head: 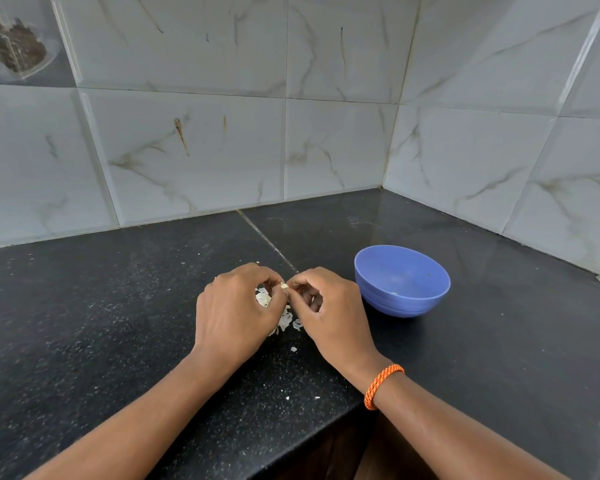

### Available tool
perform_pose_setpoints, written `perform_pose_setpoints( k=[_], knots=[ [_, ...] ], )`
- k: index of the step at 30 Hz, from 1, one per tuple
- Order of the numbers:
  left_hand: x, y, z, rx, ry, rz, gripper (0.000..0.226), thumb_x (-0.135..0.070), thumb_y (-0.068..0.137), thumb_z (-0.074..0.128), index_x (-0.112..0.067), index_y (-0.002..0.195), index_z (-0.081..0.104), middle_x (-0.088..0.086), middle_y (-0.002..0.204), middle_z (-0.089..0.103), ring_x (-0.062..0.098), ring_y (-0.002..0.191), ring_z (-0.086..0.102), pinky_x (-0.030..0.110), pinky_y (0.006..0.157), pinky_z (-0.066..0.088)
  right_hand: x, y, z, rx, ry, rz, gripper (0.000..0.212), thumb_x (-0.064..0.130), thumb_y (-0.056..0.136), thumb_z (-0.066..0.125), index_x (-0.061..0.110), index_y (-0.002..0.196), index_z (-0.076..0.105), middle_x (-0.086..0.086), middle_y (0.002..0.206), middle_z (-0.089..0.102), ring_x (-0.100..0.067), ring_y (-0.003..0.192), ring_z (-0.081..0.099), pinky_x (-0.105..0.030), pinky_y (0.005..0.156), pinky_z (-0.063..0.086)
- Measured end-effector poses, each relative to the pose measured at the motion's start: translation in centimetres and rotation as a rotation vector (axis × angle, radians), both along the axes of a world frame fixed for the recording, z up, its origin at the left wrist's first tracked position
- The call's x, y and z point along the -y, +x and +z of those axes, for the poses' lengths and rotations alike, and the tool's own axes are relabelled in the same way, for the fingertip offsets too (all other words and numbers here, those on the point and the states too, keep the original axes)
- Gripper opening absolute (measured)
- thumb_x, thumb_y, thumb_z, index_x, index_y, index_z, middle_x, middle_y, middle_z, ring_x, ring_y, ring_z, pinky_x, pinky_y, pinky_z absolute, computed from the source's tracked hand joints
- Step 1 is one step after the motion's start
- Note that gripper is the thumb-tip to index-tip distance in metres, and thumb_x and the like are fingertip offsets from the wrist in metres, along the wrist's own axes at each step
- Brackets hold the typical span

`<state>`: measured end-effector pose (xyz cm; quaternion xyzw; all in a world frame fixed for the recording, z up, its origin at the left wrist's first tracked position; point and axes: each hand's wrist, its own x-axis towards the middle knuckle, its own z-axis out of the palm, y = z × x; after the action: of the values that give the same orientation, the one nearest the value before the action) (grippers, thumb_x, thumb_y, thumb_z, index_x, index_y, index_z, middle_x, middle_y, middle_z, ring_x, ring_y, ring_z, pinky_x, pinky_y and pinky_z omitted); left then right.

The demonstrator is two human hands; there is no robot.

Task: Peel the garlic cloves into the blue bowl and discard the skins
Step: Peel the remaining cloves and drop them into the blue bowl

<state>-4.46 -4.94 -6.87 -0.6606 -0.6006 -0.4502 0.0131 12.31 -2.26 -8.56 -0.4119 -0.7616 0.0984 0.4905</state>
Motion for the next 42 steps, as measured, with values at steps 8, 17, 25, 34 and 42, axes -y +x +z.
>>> perform_pose_setpoints(
  k=[8, 17, 25, 34, 42],
  knots=[
    [-0.04, 0.23, -0.02, 0.046, 0.012, 0.009, 0.01, -0.03, 0.092, 0.075, -0.034, 0.084, 0.08, -0.018, 0.083, 0.075, 0.007, 0.074, 0.069, 0.038, 0.065, 0.058, 0.13, 0.02, 0.02, -0.039, 0.015, 0.069, 0.011, 0.016, 0.097, 0.077, 0.014, 0.108, 0.079, 0.006, 0.098, 0.076, -0.009, 0.087, 0.073, -0.028, 0.073, 0.062],
    [-0.31, 0.18, -0.38, 0.091, 0.047, -0.03, 0.018, -0.026, 0.094, 0.075, -0.03, 0.076, 0.079, -0.014, 0.075, 0.071, 0.012, 0.056, 0.058, 0.03, 0.052, 0.044, 0.29, -0.16, 0.06, -0.101, 0.05, 0.071, 0.006, 0.016, 0.098, 0.077, 0.012, 0.102, 0.079, 0.006, 0.093, 0.076, -0.009, 0.084, 0.075, -0.03, 0.072, 0.062],
    [-0.14, 0.25, -0.21, 0.2, 0.027, -0.095, 0.01, -0.031, 0.096, 0.072, -0.035, 0.09, 0.08, -0.024, 0.091, 0.075, 0.001, 0.078, 0.069, 0.035, 0.071, 0.058, -0.24, 0.18, 0.13, -0.247, -0.088, 0.1, 0.009, 0.014, 0.099, 0.077, 0.015, 0.106, 0.081, 0.01, 0.094, 0.078, -0.014, 0.084, 0.077, -0.032, 0.073, 0.064],
    [-0.07, 0.06, -0.31, 0.278, -0.015, -0.193, 0.008, -0.032, 0.097, 0.077, -0.04, 0.098, 0.079, -0.025, 0.094, 0.077, -0.002, 0.062, 0.067, 0.033, 0.067, 0.059, -0.06, 0.22, 0.28, -0.205, -0.04, 0.03, 0.008, 0.021, 0.098, 0.079, 0.018, 0.104, 0.082, 0.013, 0.091, 0.076, -0.01, 0.083, 0.074, -0.023, 0.07, 0.059],
    [-0.24, -0.05, -0.39, 0.357, -0.012, -0.159, 0.013, -0.023, 0.096, 0.079, -0.035, 0.093, 0.084, -0.025, 0.091, 0.079, -0.006, 0.057, 0.064, 0.026, 0.064, 0.05, 0.01, 0.11, 0.39, -0.15, -0.029, 0.03, 0.005, 0.017, 0.095, 0.081, 0.02, 0.099, 0.079, 0.015, 0.09, 0.074, -0.012, 0.079, 0.072, -0.016, 0.065, 0.052]
  ],
)
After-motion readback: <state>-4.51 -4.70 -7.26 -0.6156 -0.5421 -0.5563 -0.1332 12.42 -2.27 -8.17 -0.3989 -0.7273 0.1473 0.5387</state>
